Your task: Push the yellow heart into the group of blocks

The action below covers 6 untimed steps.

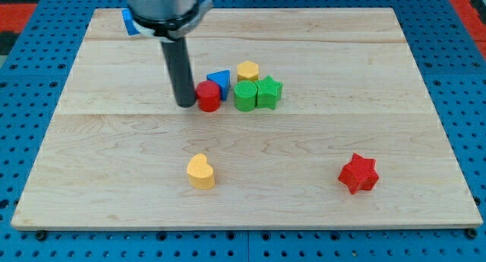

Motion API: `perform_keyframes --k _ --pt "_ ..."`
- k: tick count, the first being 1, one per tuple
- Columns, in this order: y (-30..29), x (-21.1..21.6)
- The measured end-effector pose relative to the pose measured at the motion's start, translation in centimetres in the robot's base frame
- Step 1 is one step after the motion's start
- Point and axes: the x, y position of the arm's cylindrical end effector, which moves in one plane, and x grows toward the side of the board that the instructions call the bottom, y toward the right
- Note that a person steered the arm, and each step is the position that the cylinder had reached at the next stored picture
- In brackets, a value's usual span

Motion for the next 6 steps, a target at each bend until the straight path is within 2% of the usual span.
perform_keyframes --k 1,3,4,5,6 --pt "-0.1 3.0" --pt "-2.6 13.4" --pt "-0.1 16.3" --pt "5.3 12.7" --pt "7.2 8.9"
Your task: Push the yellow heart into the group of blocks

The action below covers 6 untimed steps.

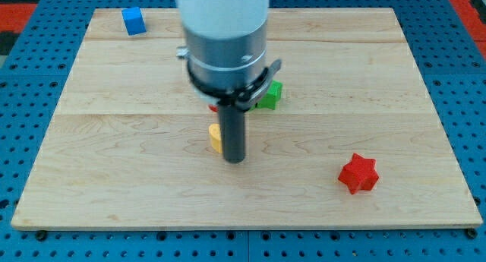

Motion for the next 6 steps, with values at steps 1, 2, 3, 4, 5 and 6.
perform_keyframes --k 1,2,3,4,5,6 --pt "0.3 -0.3" --pt "-0.2 0.8" --pt "-4.7 -2.3" --pt "-6.2 -2.3" --pt "-6.9 -3.9" --pt "-9.4 -4.7"
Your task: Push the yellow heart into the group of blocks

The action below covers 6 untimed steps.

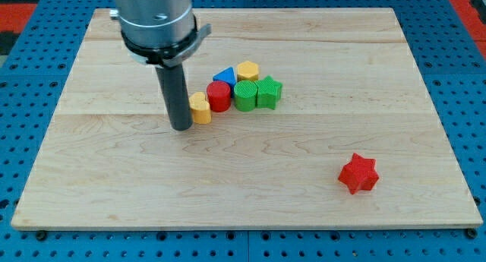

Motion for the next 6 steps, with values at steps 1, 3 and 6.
perform_keyframes --k 1,3,6 --pt "-1.5 -1.3" --pt "3.0 -2.9" --pt "2.4 0.0"
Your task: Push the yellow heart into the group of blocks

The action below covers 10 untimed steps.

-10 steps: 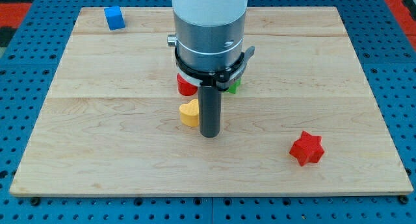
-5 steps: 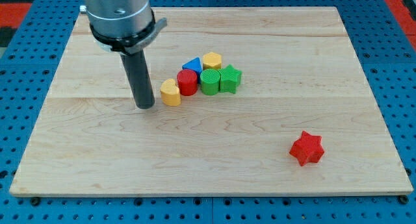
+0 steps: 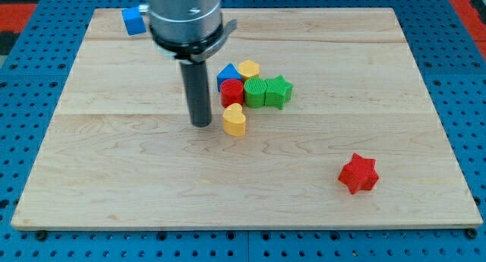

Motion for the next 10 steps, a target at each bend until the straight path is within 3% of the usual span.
perform_keyframes --k 7,8,10 --pt "16.5 1.3" --pt "17.6 0.1" --pt "14.7 -0.1"
